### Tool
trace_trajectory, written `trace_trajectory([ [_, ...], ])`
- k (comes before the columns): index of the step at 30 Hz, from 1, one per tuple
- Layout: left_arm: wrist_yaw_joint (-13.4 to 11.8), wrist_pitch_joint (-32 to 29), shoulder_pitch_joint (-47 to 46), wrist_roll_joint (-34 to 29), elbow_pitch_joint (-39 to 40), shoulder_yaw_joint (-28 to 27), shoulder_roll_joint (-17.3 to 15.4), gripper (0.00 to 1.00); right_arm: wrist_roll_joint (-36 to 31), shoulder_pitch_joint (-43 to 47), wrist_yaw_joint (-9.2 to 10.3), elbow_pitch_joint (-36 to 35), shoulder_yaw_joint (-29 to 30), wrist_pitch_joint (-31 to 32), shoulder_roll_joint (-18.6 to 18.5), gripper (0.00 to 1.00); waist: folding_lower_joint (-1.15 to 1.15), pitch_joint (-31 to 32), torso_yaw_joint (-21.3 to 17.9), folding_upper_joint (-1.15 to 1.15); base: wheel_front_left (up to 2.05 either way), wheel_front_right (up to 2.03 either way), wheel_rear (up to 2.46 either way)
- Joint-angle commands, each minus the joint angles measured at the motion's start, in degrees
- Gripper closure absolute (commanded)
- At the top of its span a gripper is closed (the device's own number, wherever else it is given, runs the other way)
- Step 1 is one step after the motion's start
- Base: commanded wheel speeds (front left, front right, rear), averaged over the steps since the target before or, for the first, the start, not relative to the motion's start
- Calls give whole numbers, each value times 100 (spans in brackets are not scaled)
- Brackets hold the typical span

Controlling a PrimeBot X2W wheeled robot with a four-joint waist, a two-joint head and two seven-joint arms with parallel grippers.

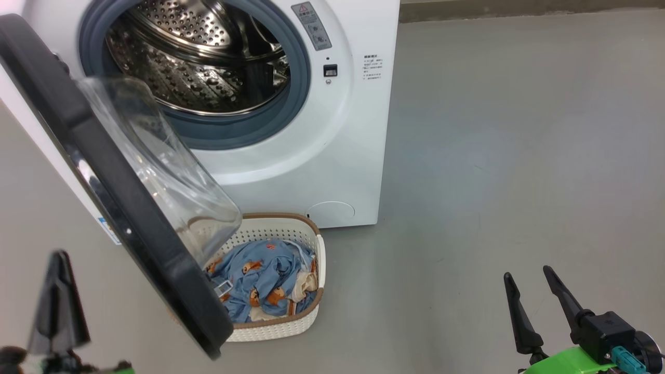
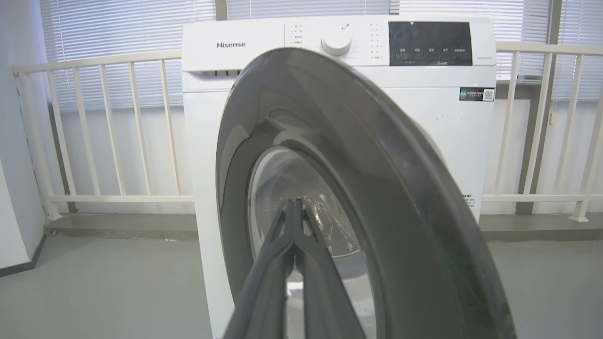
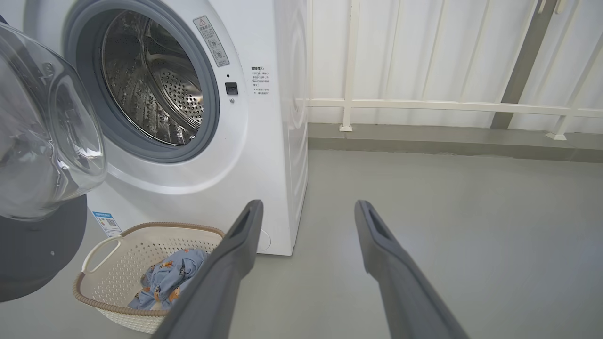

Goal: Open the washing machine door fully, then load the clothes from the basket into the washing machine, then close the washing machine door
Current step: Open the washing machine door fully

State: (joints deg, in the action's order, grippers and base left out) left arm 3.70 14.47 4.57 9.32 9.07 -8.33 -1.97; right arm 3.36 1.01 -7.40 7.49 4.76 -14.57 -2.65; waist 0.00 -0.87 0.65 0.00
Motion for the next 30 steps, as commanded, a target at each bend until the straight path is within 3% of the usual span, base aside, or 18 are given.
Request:
trace_trajectory([
  [1,-16,53,-320,-11,360,-222,-90,100,-5,-89,-9,-122,-124,-42,-23,0,0,-9,8,0,0,0,0],
  [8,173,53,-719,-203,1627,-55,-90,100,29,-116,-9,-89,-153,-42,-23,0,0,-28,11,0,0,0,0],
  [14,332,53,-892,-342,2243,808,-104,100,38,-126,-9,-89,-161,-42,-23,0,0,-42,10,0,0,0,0],
  [25,377,53,-659,-245,1731,2846,-423,100,72,-174,-9,-47,-232,-42,-23,0,0,-120,-38,0,0,0,0],
  [30,378,53,-532,-191,1324,3082,-431,100,81,-218,-9,-31,-230,-42,-23,0,0,-187,-57,0,0,0,0],
])
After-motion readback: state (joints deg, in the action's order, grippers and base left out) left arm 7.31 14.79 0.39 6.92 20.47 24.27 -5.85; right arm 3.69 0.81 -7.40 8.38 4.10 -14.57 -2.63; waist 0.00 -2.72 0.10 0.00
